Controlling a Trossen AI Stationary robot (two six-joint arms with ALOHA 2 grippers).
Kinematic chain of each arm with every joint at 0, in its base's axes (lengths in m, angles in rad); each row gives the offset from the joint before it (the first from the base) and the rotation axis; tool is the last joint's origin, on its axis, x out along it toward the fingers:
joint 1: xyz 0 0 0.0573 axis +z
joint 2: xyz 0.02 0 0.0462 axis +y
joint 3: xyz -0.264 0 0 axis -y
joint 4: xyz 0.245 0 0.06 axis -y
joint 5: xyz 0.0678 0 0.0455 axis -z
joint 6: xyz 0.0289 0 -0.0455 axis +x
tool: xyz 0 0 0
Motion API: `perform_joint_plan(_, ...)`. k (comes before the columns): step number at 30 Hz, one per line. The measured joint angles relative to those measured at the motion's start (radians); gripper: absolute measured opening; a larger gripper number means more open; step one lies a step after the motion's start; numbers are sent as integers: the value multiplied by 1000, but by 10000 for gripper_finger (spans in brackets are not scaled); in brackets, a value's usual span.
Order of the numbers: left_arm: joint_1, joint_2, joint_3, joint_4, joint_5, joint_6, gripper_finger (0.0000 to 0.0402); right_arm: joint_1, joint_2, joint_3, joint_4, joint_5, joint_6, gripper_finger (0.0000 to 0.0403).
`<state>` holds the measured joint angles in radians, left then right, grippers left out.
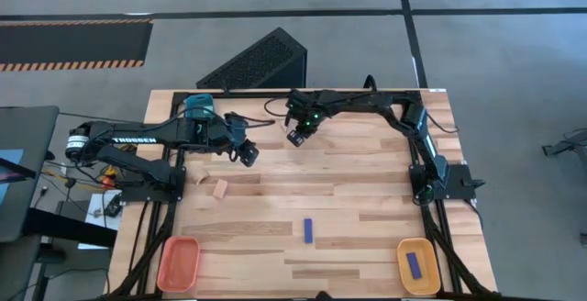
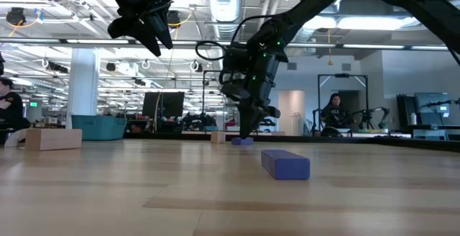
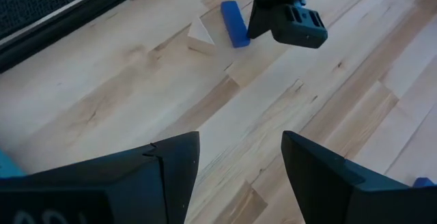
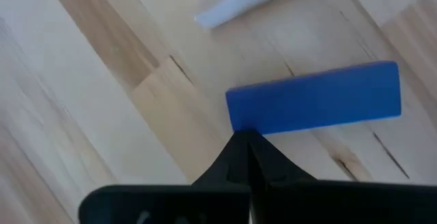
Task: Sort & place blocks by color
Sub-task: Put the top blue block into the yellow bin
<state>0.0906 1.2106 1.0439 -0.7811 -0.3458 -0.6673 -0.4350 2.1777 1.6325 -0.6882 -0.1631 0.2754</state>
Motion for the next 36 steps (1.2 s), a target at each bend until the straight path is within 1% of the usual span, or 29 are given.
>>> perform_joint_plan(10,0,0,0,-1,0,-11,194,0,-31,-4,1,1,-16,3)
perform_joint_plan(19,0,0,0,0,-9,-11,194,-34,-30,-4,-7,5,-26,3)
perform_joint_plan(27,5,0,0,1,-21,-15,194,-46,-30,-4,-16,9,-81,2)
perform_joint_plan(30,6,0,0,1,-21,-27,194,-55,-30,-4,-14,10,-122,2)
perform_joint_plan(36,5,0,0,1,-18,-54,194,-74,-30,-4,-1,8,-150,2)
